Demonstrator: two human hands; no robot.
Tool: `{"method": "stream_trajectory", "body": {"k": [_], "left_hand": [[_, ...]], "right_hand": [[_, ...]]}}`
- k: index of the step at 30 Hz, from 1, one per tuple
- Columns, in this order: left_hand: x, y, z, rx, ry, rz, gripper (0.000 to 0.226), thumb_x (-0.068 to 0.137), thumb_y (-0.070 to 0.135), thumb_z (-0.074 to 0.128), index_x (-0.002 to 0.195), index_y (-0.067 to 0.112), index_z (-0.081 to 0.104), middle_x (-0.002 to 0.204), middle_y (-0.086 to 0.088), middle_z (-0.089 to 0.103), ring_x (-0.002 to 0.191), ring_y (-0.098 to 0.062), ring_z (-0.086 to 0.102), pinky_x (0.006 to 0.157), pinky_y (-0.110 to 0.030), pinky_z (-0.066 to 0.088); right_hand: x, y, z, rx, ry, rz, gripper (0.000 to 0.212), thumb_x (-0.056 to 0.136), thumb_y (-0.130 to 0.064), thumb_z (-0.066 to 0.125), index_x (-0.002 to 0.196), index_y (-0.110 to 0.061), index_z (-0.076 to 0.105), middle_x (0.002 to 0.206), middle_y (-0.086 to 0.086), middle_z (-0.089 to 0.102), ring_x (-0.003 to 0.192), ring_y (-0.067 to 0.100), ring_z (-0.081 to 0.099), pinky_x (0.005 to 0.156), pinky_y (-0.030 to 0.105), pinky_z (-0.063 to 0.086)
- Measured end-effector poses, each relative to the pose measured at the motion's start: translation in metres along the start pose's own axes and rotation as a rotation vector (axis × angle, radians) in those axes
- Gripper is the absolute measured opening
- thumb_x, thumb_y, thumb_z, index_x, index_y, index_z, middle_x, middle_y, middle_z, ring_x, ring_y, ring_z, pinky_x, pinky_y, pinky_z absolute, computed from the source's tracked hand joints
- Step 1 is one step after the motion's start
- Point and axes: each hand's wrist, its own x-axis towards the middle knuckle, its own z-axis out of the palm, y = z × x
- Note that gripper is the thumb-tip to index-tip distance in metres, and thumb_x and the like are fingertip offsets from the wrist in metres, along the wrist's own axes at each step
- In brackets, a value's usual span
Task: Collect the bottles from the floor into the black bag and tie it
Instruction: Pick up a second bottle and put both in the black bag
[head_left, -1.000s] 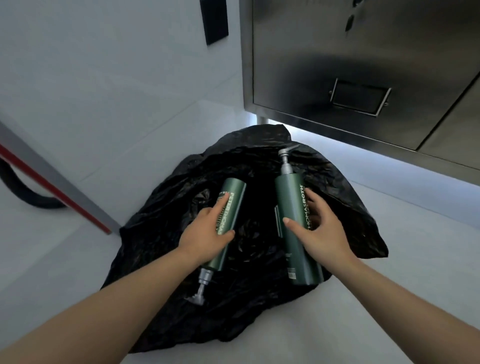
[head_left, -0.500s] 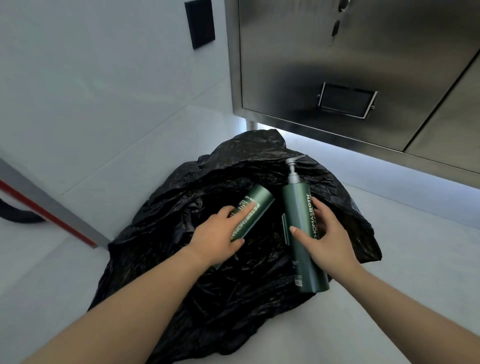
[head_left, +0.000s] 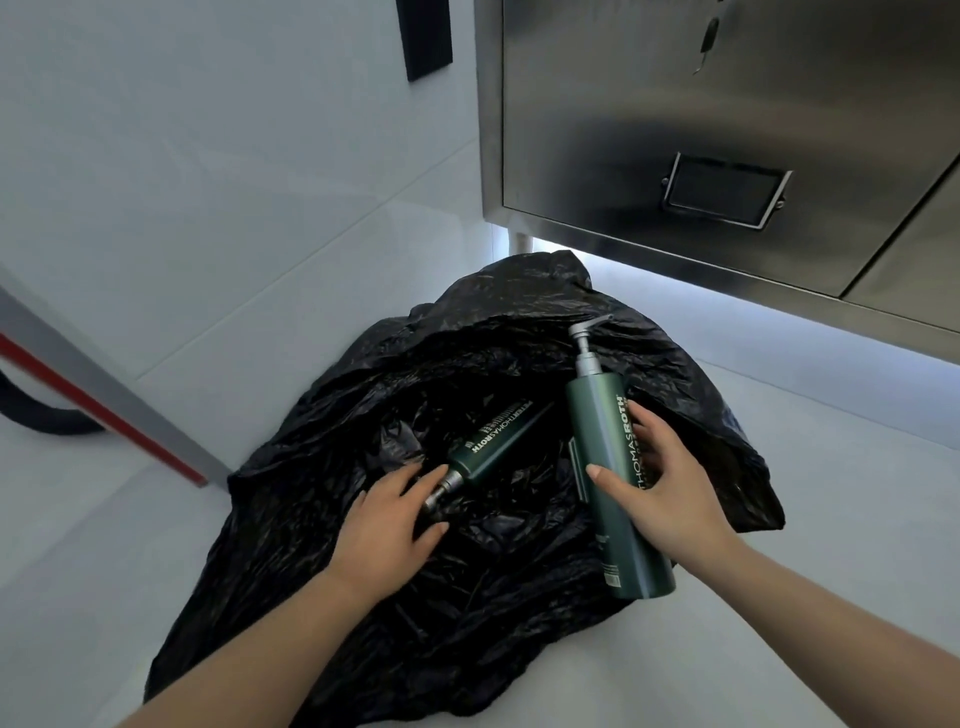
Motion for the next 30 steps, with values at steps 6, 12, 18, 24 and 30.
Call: {"method": "stream_trajectory", "body": {"k": [6,12,18,24,30], "left_hand": [[0.002,-0.003,0.013,-0.243,-0.061,-0.138,0.069,0.089,0.048,0.053,0.147,0.033,0.020,0.157,-0.001,0.018,0.143,-0.021,0.020,0.113,-0.033,0.027],[0.003,0.010,0.027,-0.273,-0.196,-0.131,0.074,0.089,0.047,0.053,0.149,0.028,0.014,0.155,-0.003,0.021,0.140,-0.023,0.025,0.113,-0.031,0.028],[-0.003,0.010,0.022,-0.194,-0.212,-0.034,0.073,0.089,0.046,0.052,0.149,0.032,0.012,0.153,0.003,0.023,0.137,-0.019,0.029,0.108,-0.031,0.036],[-0.005,-0.001,0.012,-0.202,-0.198,-0.040,0.073,0.090,0.046,0.051,0.149,0.031,0.009,0.155,0.005,0.020,0.139,-0.017,0.025,0.111,-0.028,0.030],[-0.010,-0.014,0.002,-0.207,-0.140,-0.070,0.071,0.091,0.043,0.051,0.149,0.030,0.013,0.154,0.006,0.021,0.138,-0.016,0.027,0.109,-0.030,0.034]], "right_hand": [[-0.006,0.006,-0.001,-0.042,-0.016,0.004,0.077,0.069,-0.042,0.076,0.132,-0.050,0.033,0.114,-0.023,0.047,0.104,0.003,0.050,0.084,0.020,0.035],[-0.008,0.018,-0.019,-0.100,0.022,0.015,0.077,0.069,-0.040,0.077,0.133,-0.048,0.035,0.117,-0.019,0.051,0.106,0.005,0.052,0.086,0.022,0.036],[-0.007,0.011,-0.024,-0.092,0.063,0.036,0.076,0.070,-0.038,0.076,0.133,-0.048,0.034,0.116,-0.017,0.050,0.104,0.005,0.051,0.085,0.022,0.036],[-0.017,-0.010,0.006,-0.115,-0.168,-0.015,0.077,0.068,-0.049,0.074,0.133,-0.051,0.032,0.119,-0.022,0.046,0.108,0.001,0.046,0.089,0.021,0.035],[-0.020,-0.004,0.036,-0.208,-0.331,0.172,0.081,0.071,-0.050,0.071,0.139,-0.039,0.029,0.108,-0.015,0.046,0.078,-0.006,0.048,0.053,-0.002,0.036]]}}
